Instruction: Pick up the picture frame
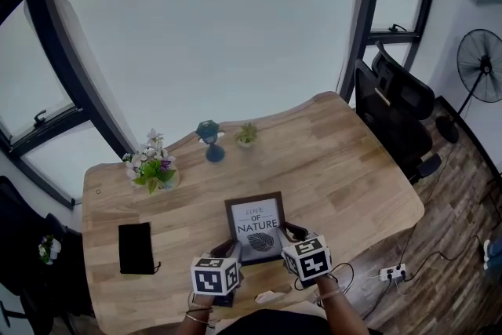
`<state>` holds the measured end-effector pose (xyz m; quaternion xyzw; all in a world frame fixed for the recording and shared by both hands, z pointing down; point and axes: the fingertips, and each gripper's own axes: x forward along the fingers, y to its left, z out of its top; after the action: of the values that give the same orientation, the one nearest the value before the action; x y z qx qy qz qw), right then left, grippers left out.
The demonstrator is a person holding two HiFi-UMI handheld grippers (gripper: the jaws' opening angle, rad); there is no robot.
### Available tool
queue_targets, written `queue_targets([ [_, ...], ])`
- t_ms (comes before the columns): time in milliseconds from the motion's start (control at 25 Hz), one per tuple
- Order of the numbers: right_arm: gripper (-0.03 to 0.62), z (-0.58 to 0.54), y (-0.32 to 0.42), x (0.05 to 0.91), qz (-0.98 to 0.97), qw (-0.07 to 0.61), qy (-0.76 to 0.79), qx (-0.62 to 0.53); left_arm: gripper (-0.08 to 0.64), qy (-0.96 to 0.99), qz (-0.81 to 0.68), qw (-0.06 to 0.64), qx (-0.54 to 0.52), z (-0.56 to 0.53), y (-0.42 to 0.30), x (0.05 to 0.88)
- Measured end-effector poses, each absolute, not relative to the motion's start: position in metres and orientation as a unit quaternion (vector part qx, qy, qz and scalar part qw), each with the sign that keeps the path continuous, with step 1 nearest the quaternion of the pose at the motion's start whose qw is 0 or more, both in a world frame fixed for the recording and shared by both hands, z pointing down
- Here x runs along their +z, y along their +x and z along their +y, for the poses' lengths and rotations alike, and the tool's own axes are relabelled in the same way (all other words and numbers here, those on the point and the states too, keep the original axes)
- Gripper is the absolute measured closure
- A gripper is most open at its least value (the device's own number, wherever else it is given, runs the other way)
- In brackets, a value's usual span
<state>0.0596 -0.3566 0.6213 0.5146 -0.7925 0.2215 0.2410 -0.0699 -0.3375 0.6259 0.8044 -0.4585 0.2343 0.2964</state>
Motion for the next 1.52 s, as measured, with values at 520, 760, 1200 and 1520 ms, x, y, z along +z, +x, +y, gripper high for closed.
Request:
queue_targets([
  [520, 0.513, -0.33, 0.061, 0.579, -0.798, 0.214, 0.531, 0.19, 0.489, 0.823, -0.461, 0.252, 0.217, -0.311, -0.069, 0.582],
  [760, 0.514, -0.309, 0.06, 0.557, -0.798, 0.202, 0.54, 0.171, 0.489, 0.829, -0.462, 0.241, 0.203, -0.293, -0.07, 0.565],
  [1200, 0.514, -0.268, 0.055, 0.536, -0.798, 0.188, 0.549, 0.16, 0.489, 0.835, -0.462, 0.227, 0.193, -0.254, -0.075, 0.543],
  [1520, 0.514, -0.24, 0.052, 0.514, -0.798, 0.174, 0.557, 0.147, 0.491, 0.841, -0.462, 0.215, 0.183, -0.228, -0.078, 0.522],
])
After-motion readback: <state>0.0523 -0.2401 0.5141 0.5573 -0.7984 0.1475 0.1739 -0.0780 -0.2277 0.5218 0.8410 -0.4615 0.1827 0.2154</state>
